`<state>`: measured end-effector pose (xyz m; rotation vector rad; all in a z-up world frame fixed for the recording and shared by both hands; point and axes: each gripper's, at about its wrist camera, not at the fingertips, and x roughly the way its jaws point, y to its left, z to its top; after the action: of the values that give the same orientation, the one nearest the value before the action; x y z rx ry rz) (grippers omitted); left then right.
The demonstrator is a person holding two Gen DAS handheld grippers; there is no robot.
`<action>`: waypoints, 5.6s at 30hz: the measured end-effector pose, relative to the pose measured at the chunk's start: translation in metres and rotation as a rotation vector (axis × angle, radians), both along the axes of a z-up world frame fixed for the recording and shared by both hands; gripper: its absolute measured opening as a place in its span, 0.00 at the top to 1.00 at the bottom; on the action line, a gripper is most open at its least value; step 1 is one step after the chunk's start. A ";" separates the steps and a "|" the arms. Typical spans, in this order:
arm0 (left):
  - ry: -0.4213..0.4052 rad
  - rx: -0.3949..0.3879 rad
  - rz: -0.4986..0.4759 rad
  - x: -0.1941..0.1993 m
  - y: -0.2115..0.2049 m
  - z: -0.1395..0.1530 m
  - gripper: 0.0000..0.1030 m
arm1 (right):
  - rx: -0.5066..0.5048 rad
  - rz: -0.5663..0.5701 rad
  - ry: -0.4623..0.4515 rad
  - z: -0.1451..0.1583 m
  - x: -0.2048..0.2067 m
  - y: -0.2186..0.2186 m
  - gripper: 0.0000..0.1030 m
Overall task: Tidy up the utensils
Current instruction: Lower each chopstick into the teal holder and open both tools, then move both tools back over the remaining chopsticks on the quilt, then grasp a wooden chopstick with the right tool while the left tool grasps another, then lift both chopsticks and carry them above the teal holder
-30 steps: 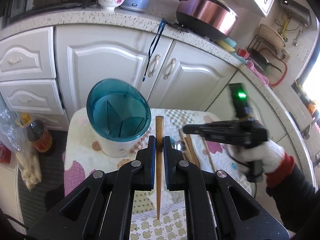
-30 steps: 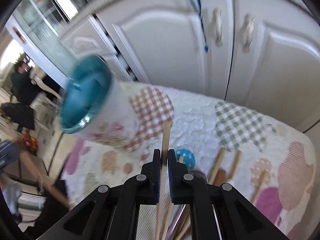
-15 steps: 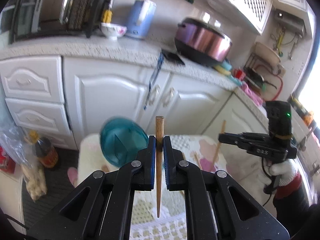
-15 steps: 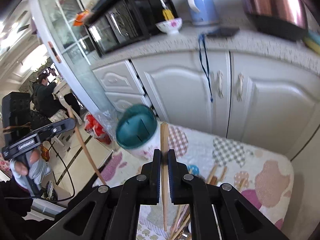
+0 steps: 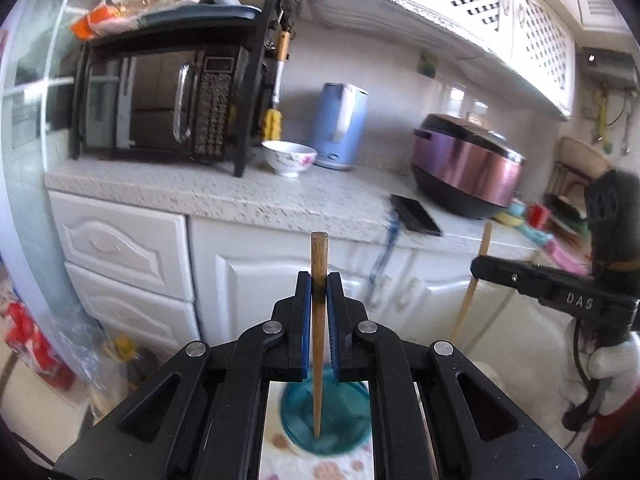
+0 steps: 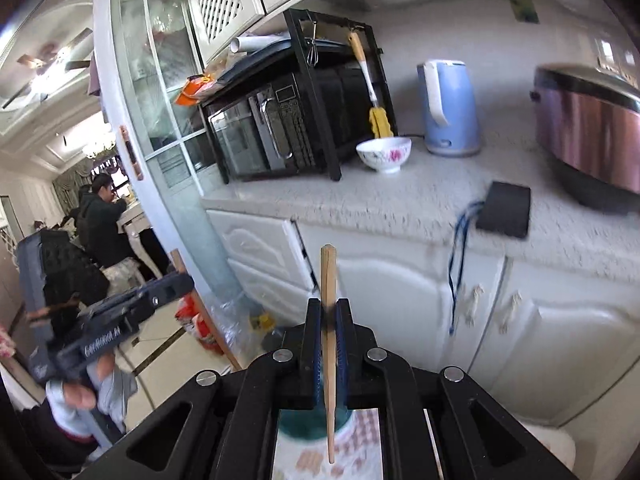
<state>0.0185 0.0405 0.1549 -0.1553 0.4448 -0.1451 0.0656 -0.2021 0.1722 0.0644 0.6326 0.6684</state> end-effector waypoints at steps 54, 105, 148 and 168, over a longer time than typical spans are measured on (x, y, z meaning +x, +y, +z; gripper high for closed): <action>0.247 0.067 -0.042 -0.005 -0.069 -0.098 0.75 | -0.152 -0.134 0.195 -0.119 -0.035 -0.032 0.60; 0.729 0.066 -0.365 0.018 -0.198 -0.262 0.64 | -0.294 -0.371 0.562 -0.283 -0.031 -0.175 0.80; 0.574 0.029 -0.452 -0.003 -0.165 -0.201 0.96 | -0.189 -0.280 0.462 -0.206 -0.073 -0.182 0.95; 0.391 0.000 -0.393 -0.034 -0.107 -0.118 0.96 | -0.180 -0.137 0.234 -0.104 -0.099 -0.127 0.95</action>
<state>-0.0157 -0.0669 0.0366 -0.0942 0.8631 -0.5061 -0.0334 -0.3286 0.0682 0.0183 0.9031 0.4722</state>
